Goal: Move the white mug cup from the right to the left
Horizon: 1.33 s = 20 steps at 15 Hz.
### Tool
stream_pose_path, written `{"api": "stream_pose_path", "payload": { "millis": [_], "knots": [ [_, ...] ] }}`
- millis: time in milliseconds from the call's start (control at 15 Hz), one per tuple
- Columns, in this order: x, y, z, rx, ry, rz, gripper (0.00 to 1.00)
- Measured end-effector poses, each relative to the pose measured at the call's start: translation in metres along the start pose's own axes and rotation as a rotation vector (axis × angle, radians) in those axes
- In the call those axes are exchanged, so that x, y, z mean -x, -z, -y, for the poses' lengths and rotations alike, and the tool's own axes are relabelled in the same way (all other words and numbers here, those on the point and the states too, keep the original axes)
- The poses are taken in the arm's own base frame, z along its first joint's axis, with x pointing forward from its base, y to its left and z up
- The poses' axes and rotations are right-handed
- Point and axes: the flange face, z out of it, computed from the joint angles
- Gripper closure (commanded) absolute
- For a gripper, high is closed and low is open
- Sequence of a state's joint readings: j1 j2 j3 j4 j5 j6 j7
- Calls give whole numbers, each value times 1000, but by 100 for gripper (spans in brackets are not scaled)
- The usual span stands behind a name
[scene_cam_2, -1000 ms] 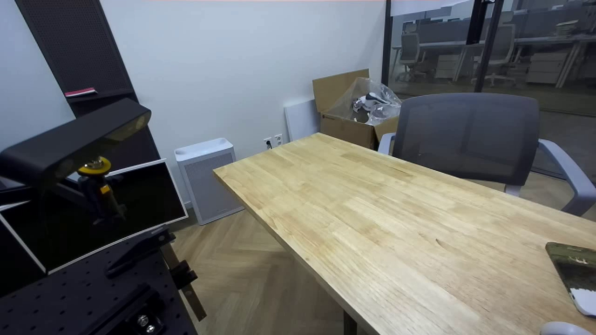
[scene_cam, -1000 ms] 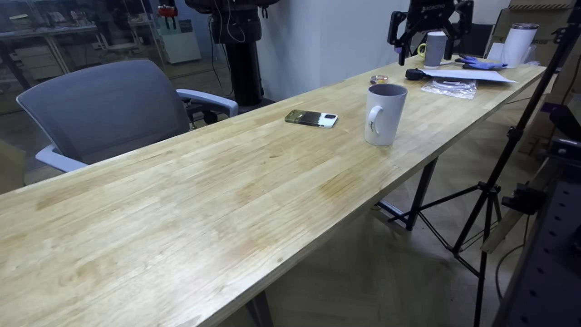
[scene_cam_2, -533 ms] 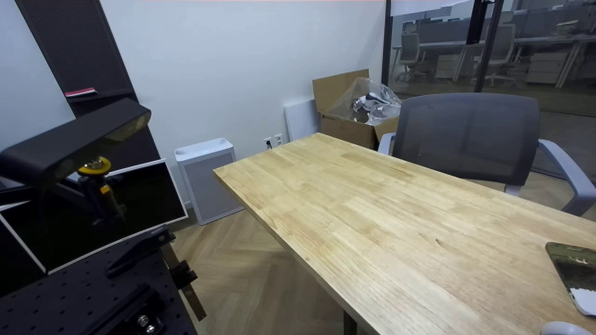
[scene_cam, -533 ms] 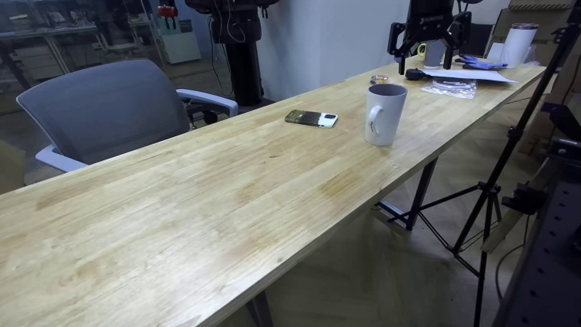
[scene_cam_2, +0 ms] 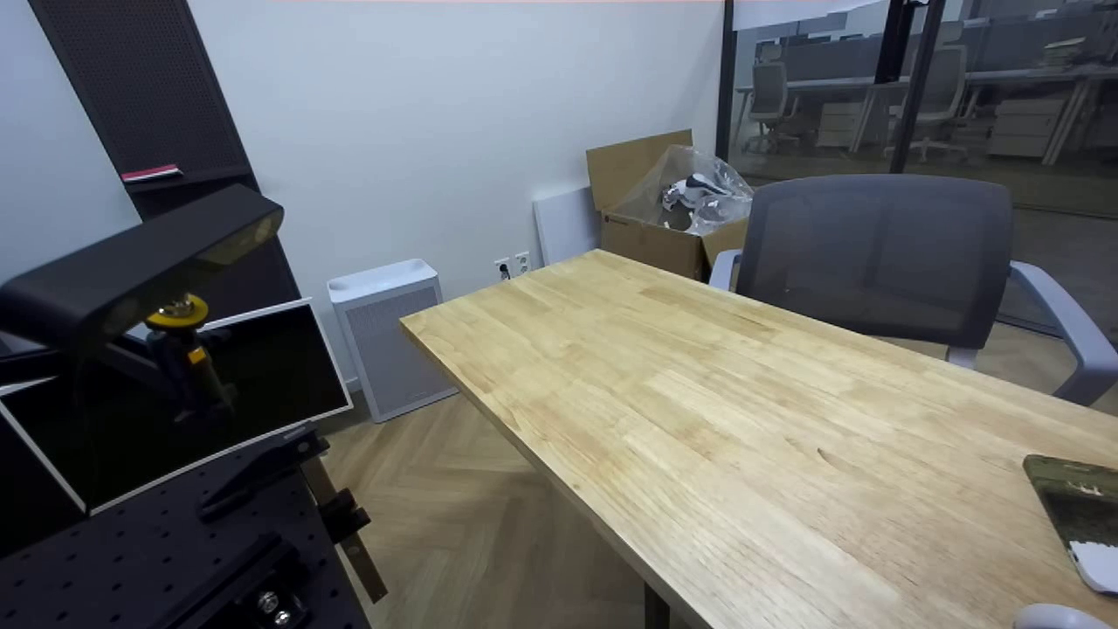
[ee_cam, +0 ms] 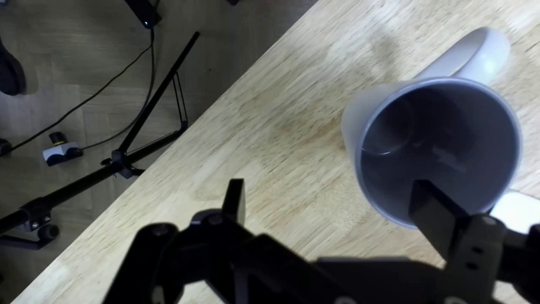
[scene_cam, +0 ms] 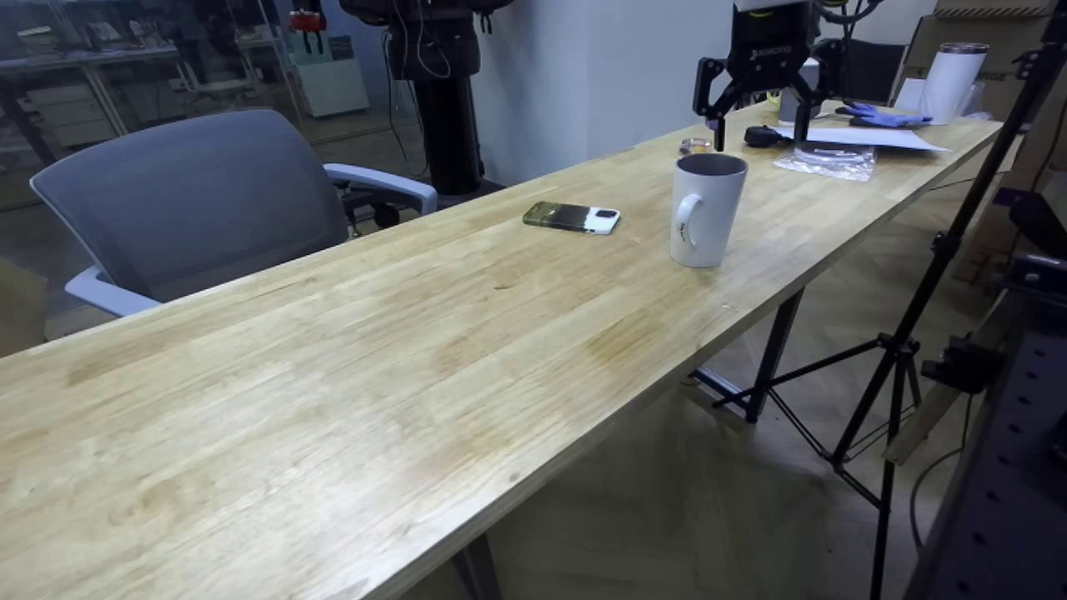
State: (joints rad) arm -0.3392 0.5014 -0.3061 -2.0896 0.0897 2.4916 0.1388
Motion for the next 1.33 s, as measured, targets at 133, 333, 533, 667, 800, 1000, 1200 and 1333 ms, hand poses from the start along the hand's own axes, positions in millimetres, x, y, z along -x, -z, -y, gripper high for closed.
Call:
{"api": "stream_pose_path", "payload": {
  "millis": [133,333,533,667,800,1000,1200,1333],
  "knots": [
    [2,-4,6,4,9,5,0],
    [4,-10,16,9,16,3,0],
    [6,-15,30,9,24,-15,0],
    [7,-18,38,11,28,-23,0],
    [8,-21,44,12,29,-35,0],
    [8,-21,49,0,18,-61,0],
    [6,-19,53,-24,-7,-85,0],
    [6,-18,55,-43,-29,-94,0]
  ]
}}
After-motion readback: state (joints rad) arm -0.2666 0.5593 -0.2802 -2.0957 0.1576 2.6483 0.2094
